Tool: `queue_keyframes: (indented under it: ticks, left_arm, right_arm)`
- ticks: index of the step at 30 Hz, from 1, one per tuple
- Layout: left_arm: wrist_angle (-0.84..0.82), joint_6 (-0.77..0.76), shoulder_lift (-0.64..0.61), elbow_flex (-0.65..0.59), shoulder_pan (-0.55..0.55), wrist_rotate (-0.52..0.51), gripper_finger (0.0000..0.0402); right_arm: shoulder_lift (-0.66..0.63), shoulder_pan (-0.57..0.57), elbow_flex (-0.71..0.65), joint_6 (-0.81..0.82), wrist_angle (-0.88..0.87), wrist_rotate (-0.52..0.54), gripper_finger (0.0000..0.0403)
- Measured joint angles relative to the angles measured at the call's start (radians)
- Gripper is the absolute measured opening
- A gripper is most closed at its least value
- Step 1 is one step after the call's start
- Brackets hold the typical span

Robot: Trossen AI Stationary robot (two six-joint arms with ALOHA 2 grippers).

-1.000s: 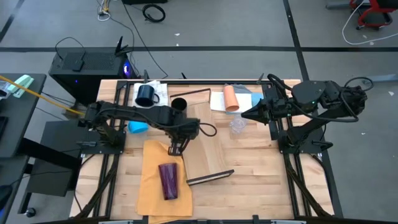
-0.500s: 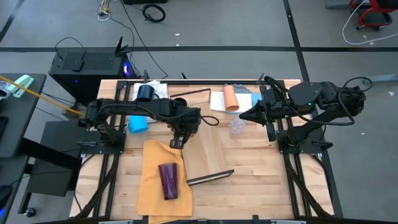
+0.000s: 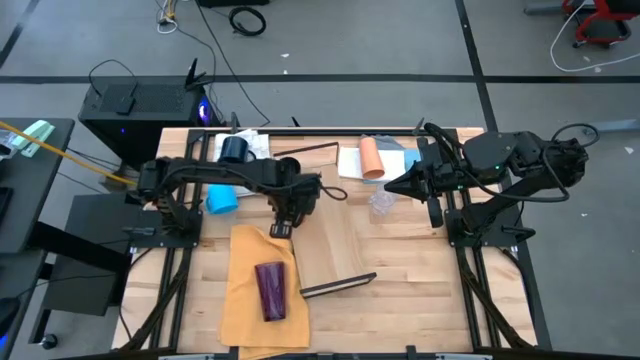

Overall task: Stack small to large cups/mugs on shelf
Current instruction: Put the brown cup on the shelf

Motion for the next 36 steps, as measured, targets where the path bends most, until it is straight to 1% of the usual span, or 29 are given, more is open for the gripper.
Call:
queue_keyframes:
  ticks: [7, 15, 30, 36]
  left_arm:
    - [0.067, 0.000, 0.000, -0.008, -0.006, -0.008, 0.0013]
    - [0.065, 0.011, 0.000, -0.008, 0.016, -0.012, 0.0014]
    - [0.061, 0.027, 0.000, -0.008, 0.018, -0.012, 0.0013]
    - [0.060, 0.025, 0.000, -0.008, 0.025, -0.011, 0.0031]
  right_arm:
    - [0.000, 0.000, 0.000, 0.000, 0.001, 0.000, 0.0009]
    - [0.000, 0.000, 0.000, 0.007, 0.001, 0.000, 0.0009]
    - [0.000, 0.000, 0.000, 0.008, 0.000, 0.000, 0.0009]
    - [0.000, 0.000, 0.000, 0.008, 0.000, 0.000, 0.0009]
